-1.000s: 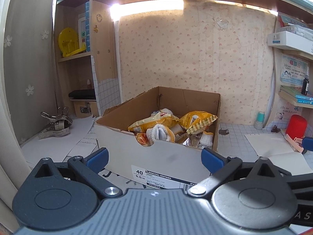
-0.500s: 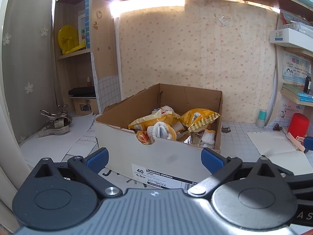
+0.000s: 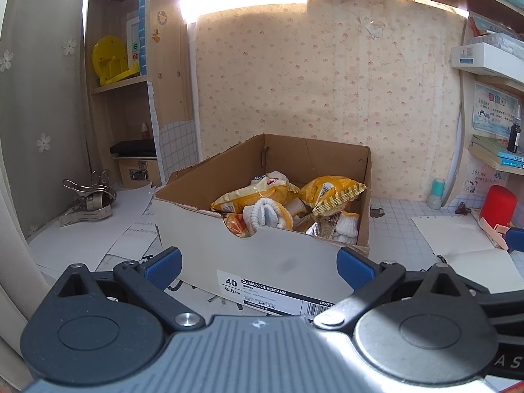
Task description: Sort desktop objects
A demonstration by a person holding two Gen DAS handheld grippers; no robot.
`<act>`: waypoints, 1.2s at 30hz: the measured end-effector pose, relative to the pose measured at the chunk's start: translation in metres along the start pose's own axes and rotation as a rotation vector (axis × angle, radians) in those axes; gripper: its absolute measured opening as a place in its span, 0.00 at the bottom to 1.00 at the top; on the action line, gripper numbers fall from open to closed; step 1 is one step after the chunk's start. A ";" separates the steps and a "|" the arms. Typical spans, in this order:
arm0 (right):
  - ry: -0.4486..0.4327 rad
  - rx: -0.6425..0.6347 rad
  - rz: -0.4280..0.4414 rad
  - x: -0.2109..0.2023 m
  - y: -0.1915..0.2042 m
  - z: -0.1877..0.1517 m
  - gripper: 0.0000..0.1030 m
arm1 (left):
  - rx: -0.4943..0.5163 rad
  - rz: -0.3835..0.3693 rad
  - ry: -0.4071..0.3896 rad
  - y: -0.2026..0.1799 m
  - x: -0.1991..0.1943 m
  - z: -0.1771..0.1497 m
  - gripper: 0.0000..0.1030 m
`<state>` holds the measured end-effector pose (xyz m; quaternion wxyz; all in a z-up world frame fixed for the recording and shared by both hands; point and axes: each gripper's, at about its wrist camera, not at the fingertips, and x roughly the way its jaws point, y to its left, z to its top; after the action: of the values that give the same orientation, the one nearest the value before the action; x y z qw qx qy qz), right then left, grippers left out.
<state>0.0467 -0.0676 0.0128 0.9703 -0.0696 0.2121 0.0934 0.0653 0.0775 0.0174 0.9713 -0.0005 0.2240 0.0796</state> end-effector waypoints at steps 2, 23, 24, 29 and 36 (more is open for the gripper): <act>0.001 0.000 0.000 0.001 0.000 0.000 0.94 | -0.001 -0.003 0.005 0.000 0.001 0.000 1.00; 0.016 -0.005 0.001 0.005 0.001 -0.002 0.94 | 0.021 -0.015 0.007 0.000 0.004 -0.001 1.00; 0.017 -0.004 0.002 0.005 0.001 -0.002 0.94 | 0.021 -0.015 0.008 0.000 0.003 -0.001 1.00; 0.019 -0.006 0.002 0.006 0.001 -0.002 0.94 | 0.022 -0.016 0.008 0.000 0.003 -0.001 1.00; 0.023 -0.007 0.004 0.007 0.001 -0.002 0.94 | 0.023 -0.017 0.011 0.000 0.004 -0.001 1.00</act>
<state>0.0520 -0.0659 0.0077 0.9673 -0.0736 0.2229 0.0955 0.0684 0.0780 0.0144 0.9706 0.0083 0.2304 0.0685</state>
